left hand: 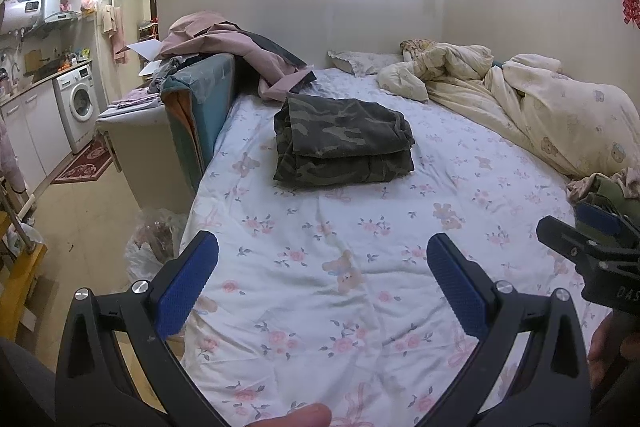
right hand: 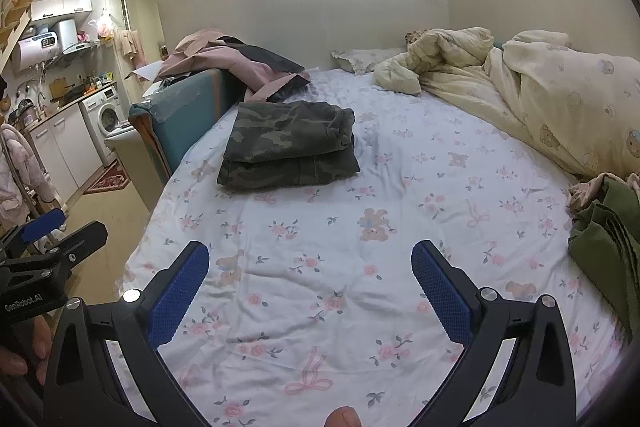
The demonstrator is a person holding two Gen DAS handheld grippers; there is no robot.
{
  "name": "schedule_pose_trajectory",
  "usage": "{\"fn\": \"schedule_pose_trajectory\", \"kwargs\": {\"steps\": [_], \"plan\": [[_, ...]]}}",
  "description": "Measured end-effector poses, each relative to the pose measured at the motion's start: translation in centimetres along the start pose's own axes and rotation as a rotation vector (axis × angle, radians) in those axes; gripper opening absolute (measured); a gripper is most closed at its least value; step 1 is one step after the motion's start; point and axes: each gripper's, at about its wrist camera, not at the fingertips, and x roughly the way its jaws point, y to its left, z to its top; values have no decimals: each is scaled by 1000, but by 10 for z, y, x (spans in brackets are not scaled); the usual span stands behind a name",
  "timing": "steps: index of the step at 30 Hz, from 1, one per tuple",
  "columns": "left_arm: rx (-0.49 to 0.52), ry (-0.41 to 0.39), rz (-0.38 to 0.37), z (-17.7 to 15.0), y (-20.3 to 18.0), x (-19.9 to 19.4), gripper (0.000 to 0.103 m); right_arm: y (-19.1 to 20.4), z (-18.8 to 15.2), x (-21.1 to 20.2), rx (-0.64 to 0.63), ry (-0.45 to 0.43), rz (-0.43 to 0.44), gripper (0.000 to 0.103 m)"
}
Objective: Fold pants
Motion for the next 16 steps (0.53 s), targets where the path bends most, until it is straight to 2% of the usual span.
{"fn": "schedule_pose_trajectory", "kwargs": {"steps": [16], "plan": [[-5,4,-3,-3,1,1,103,-1,-1,2,-2,7,-5,103]]}}
